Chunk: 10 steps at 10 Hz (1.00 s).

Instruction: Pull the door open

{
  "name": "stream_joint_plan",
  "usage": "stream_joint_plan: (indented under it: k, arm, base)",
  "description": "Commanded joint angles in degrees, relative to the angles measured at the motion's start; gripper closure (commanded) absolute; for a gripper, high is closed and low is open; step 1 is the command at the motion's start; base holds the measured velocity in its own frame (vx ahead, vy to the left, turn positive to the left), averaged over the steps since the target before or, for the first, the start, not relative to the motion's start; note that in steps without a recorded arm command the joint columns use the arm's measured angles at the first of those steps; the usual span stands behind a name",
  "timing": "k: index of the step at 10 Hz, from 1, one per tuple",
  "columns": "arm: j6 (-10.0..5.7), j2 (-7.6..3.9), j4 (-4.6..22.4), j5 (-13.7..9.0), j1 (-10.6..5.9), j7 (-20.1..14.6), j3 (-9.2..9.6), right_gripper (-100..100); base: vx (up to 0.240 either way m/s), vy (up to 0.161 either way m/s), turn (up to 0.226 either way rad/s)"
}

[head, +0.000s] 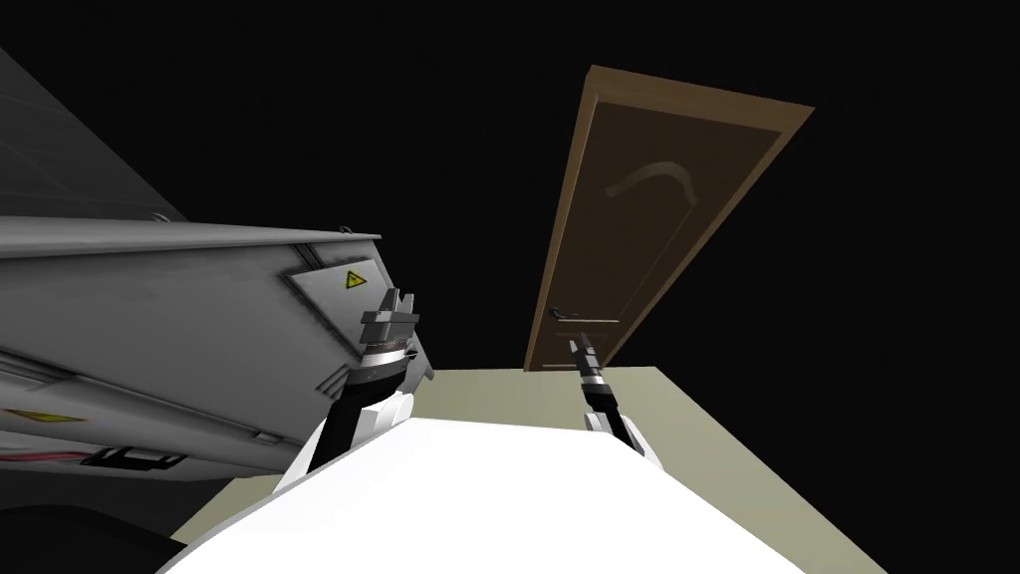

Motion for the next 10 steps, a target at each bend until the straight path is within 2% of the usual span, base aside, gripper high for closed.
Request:
stream_joint_plan:
  k: [1, 2, 3, 6, 7, 9, 10]
  arm:
    - [-0.44, -0.68, 2.86, -0.22, -0.73, -0.18, 0.09, -100]
    - [-0.59, -1.27, 4.64, -0.42, -1.24, -0.33, 0.16, -100]
    - [-0.59, -1.27, 5.42, -0.42, -1.24, -0.33, 0.16, -100]
    - [-1.03, -2.96, 11.21, -0.97, -2.71, -0.75, 0.36, -100]
    - [-1.03, -2.96, 11.85, -0.97, -2.71, -0.75, 0.36, -100]
    - [-1.3, -4.0, 15.33, -1.31, -3.6, -1.02, 0.48, -100]
    - [-1.3, -4.0, 15.79, -1.31, -3.6, -1.02, 0.48, -100]
  base:
    - [0.042, -0.031, 0.061]
    - [0.073, -0.052, 0.104]
    - [0.057, -0.042, 0.048]
    - [0.071, -0.054, 0.09]
    - [0.059, -0.049, 0.028]
    - [0.056, -0.032, 0.074]
    - [0.047, -0.035, 0.033]
